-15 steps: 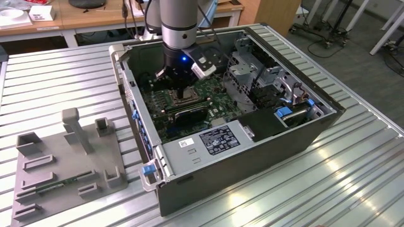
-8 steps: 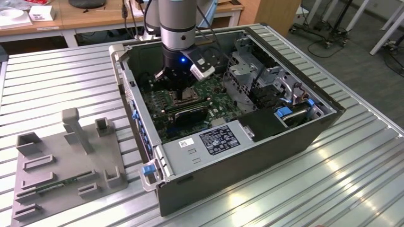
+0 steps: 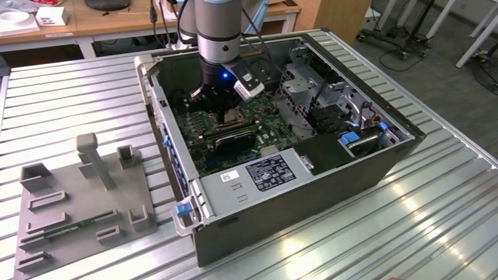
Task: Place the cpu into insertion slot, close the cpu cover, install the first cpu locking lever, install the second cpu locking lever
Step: 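Install the second cpu locking lever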
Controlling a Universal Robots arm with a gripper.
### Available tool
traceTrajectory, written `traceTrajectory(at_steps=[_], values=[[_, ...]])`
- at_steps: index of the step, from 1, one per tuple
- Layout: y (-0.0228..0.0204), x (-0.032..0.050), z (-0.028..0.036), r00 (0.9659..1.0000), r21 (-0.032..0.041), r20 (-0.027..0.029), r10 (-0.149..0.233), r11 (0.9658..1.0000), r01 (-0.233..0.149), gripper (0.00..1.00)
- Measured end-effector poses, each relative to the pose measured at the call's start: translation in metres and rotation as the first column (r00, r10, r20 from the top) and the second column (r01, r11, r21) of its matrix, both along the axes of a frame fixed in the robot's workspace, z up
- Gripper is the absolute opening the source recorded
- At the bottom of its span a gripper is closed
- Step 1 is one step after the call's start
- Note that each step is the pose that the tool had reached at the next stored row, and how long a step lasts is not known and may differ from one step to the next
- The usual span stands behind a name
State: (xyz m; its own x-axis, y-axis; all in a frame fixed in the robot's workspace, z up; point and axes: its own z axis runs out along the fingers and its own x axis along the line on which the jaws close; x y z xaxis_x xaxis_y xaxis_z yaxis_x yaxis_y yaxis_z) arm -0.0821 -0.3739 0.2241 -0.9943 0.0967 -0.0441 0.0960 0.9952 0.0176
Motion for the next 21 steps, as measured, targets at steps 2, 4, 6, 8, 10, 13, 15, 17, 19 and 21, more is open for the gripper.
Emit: traceTrajectory(at_steps=[2, 4, 6, 8, 10, 13, 15, 17, 19, 21], values=[[0.0001, -0.0007, -0.0015, 1.0000, 0.0002, 0.0002, 0.000, 1.0000, 0.000, 0.10], [0.0000, -0.0016, -0.0038, 1.0000, 0.0002, 0.0001, 0.000, 1.0000, 0.000, 0.10], [0.0000, -0.0024, -0.0062, 1.0000, 0.0000, 0.0001, 0.000, 1.0000, 0.000, 0.10], [0.0000, -0.0035, -0.0088, 1.0000, -0.0001, 0.0001, 0.000, 1.0000, 0.000, 0.10], [0.0000, -0.0048, -0.0120, 1.0000, 0.0000, 0.0000, 0.000, 1.0000, 0.000, 0.10], [0.0000, -0.0064, -0.0152, 1.0000, 0.0008, -0.0001, 0.000, 1.0000, 0.000, 0.10], [-0.0001, -0.0073, -0.0156, 1.0000, 0.0115, 0.0008, 0.000, 0.9999, 0.000, 0.10], [-0.0004, -0.0081, -0.0159, 1.0000, 0.0334, 0.0037, 0.000, 0.9994, 0.000, 0.10], [-0.0006, -0.0086, -0.0162, 1.0000, 0.0403, 0.0042, 0.000, 0.9992, 0.000, 0.10], [-0.0012, -0.0087, -0.0168, 1.0000, 0.0405, 0.0042, 0.000, 0.9992, 0.000, 0.10]])
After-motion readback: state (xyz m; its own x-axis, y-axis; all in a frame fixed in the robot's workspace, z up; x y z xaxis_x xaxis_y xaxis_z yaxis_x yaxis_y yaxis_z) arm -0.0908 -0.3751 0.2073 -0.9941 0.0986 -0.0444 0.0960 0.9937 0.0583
